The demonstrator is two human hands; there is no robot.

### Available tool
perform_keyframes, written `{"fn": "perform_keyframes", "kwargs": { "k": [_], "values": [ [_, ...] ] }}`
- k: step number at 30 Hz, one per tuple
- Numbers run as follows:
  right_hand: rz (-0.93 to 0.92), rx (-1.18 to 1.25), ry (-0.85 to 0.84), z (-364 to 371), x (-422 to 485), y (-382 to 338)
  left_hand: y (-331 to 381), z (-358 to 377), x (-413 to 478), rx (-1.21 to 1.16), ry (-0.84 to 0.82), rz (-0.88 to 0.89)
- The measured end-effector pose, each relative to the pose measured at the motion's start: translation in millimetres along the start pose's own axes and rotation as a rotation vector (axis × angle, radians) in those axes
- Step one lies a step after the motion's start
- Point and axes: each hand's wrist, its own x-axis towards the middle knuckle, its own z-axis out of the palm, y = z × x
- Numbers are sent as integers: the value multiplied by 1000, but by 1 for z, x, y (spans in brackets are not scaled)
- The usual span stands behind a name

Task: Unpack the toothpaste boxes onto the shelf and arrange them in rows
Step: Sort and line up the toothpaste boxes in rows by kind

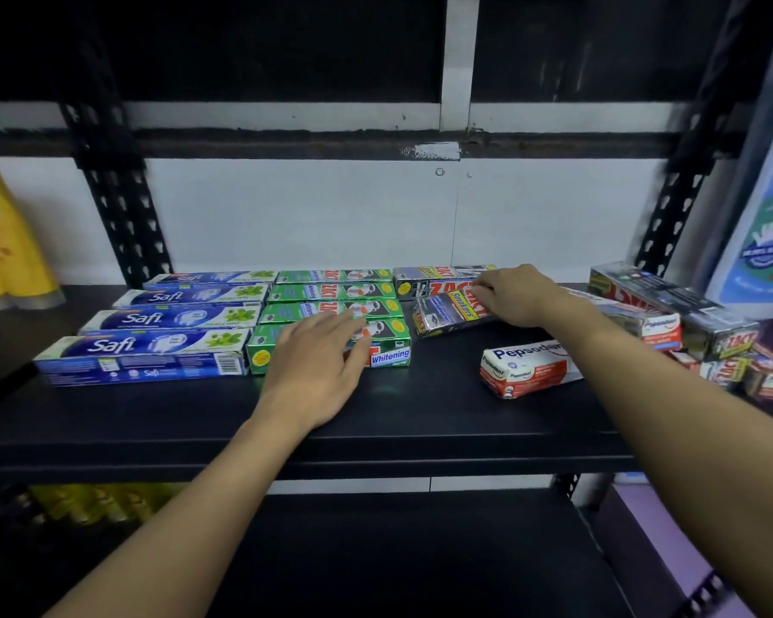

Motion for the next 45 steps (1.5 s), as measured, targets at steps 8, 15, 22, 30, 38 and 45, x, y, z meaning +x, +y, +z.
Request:
{"fn": "perform_keyframes", "kwargs": {
  "k": [8,15,22,30,38,45],
  "values": [
    [-115,233,127,11,-16,-3,-1,1,2,5,9,11],
    [-49,153,162,19,4,-17,-1,2,1,2,14,6],
    [7,163,182,28,18,-23,-2,3,3,15,20,9],
    [34,179,197,35,28,-21,-3,4,2,11,21,15],
    [63,145,127,38,25,-16,-4,5,4,32,7,16],
    [81,103,123,36,26,-19,-4,5,3,39,9,14]
  ]
}}
